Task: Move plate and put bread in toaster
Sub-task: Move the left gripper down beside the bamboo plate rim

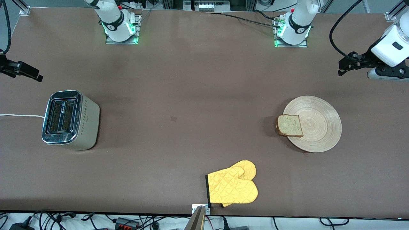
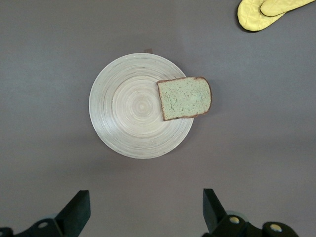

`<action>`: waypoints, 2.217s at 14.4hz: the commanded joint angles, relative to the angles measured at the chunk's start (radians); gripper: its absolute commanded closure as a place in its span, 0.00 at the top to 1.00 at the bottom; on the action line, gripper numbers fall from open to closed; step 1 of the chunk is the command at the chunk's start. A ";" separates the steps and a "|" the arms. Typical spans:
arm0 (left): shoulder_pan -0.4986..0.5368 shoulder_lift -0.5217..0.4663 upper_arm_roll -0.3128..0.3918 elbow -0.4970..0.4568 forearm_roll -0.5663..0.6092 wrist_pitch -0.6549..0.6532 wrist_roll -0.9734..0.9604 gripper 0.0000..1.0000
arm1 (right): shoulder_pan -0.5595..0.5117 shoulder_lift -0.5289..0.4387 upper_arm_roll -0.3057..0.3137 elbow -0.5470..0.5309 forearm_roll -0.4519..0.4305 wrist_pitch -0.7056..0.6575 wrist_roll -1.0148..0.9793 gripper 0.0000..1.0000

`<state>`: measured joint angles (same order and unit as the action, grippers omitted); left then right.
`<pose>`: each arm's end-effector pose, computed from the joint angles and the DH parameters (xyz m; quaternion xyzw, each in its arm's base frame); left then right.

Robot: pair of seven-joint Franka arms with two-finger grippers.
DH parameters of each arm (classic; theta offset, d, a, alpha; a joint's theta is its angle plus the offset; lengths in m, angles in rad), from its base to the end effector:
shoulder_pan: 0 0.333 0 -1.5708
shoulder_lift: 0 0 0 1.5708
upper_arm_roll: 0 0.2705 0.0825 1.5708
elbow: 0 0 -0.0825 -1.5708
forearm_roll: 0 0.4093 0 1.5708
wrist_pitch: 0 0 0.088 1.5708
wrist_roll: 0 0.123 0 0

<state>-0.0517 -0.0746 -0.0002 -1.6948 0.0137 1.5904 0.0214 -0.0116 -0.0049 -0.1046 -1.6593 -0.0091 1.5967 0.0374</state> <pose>0.5586 -0.0274 0.5455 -0.9992 0.0369 0.0148 0.0071 0.5727 -0.0680 0.5241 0.9966 -0.0764 -0.0290 0.0031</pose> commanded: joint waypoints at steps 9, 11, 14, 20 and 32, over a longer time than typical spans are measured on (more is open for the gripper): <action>0.004 0.002 -0.004 0.021 0.020 -0.023 0.017 1.00 | -0.018 0.006 0.013 0.013 -0.008 -0.004 -0.007 1.00; 0.004 0.004 -0.004 0.021 0.020 -0.024 0.008 1.00 | -0.018 0.006 0.013 0.015 -0.008 -0.006 -0.007 1.00; 0.003 0.016 -0.003 0.021 0.011 -0.024 0.009 1.00 | -0.016 0.006 0.013 0.013 -0.008 -0.006 -0.007 1.00; 0.053 0.139 0.014 0.089 -0.050 -0.210 0.014 1.00 | -0.018 0.006 0.013 0.015 -0.008 -0.008 -0.007 1.00; 0.450 0.584 0.011 0.267 -0.346 -0.118 0.337 1.00 | -0.018 0.006 0.008 0.015 -0.006 -0.008 -0.007 1.00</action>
<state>0.3421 0.4498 0.0171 -1.4675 -0.2600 1.4742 0.2928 -0.0166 -0.0047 -0.1051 -1.6593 -0.0091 1.5967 0.0373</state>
